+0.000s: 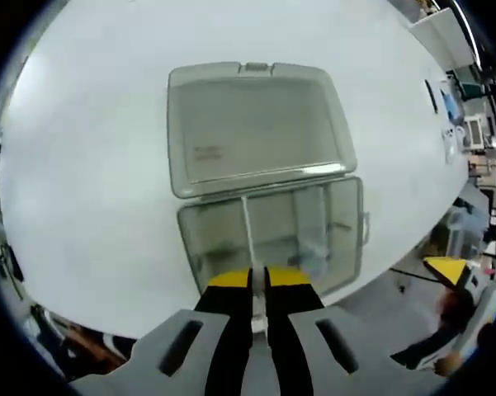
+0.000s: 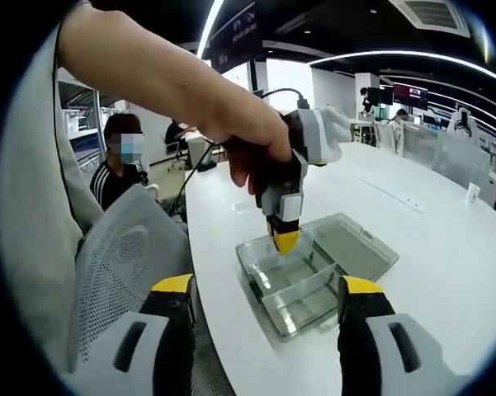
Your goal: Insert the divider into the dual guide fixture by aligning both edges with the guide slots and pushing it downward to the bottom, including one-sided entry, uneven engagement, binding, and posture correction.
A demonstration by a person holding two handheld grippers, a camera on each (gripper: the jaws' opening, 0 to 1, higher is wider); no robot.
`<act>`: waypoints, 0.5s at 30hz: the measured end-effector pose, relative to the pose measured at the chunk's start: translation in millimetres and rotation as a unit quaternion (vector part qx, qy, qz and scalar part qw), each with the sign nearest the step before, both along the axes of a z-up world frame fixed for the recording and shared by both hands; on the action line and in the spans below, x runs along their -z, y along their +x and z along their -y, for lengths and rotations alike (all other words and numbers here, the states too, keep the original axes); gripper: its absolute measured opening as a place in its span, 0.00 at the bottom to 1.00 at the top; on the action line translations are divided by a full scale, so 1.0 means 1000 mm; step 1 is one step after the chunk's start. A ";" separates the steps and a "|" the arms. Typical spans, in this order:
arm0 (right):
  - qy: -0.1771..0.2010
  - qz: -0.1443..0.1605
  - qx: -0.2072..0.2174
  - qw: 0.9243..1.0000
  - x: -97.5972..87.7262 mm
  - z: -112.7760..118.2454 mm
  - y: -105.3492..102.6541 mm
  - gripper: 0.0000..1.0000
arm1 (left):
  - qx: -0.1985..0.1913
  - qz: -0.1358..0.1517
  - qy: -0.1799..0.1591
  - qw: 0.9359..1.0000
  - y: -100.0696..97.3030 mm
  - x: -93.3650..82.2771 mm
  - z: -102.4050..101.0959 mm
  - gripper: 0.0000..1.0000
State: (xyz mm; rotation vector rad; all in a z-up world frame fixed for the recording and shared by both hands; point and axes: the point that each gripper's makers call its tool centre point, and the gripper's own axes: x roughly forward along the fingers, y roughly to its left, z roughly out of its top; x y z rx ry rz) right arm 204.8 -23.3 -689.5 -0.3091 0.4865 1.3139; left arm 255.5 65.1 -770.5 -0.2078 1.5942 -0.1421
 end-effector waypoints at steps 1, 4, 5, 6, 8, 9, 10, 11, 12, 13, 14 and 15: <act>0.000 0.000 0.000 1.000 0.000 0.000 0.000 0.67 | 0.000 0.000 0.000 1.000 0.000 0.000 0.000 0.01; -0.001 0.000 0.000 1.000 0.000 0.000 0.000 0.67 | 0.003 -0.001 0.000 1.000 0.000 -0.001 0.000 0.01; -0.001 0.000 0.000 1.000 0.000 0.000 0.000 0.67 | 0.001 0.000 -0.001 1.000 0.000 -0.001 0.000 0.01; -0.001 0.000 -0.001 1.000 0.000 -0.001 0.000 0.67 | 0.002 0.000 -0.001 1.000 -0.001 -0.001 0.000 0.01; -0.002 0.001 -0.002 1.000 0.000 -0.001 0.000 0.67 | 0.003 0.000 0.000 1.000 0.000 0.000 0.000 0.01; -0.002 0.000 -0.001 1.000 0.000 -0.001 0.000 0.67 | 0.002 0.001 0.000 1.000 0.000 0.000 0.000 0.01; 0.000 -0.001 -0.001 1.000 0.000 -0.001 0.000 0.67 | 0.002 0.001 0.000 1.000 0.000 -0.001 0.000 0.02; -0.001 0.000 -0.001 1.000 0.000 -0.001 0.000 0.67 | 0.002 0.002 0.001 1.000 -0.001 0.000 0.000 0.02; -0.001 0.000 -0.001 1.000 0.000 -0.001 0.000 0.67 | 0.003 0.002 0.001 1.000 0.000 0.000 0.000 0.02; -0.001 -0.001 -0.001 1.000 0.000 -0.001 0.000 0.67 | 0.003 0.003 0.002 1.000 -0.001 0.000 0.000 0.02; -0.003 0.001 -0.002 1.000 0.001 0.000 0.000 0.67 | 0.005 0.004 0.003 1.000 -0.001 0.000 0.001 0.02; -0.002 0.000 -0.001 1.000 0.000 0.000 0.000 0.67 | 0.007 0.005 0.004 1.000 -0.001 0.001 0.001 0.02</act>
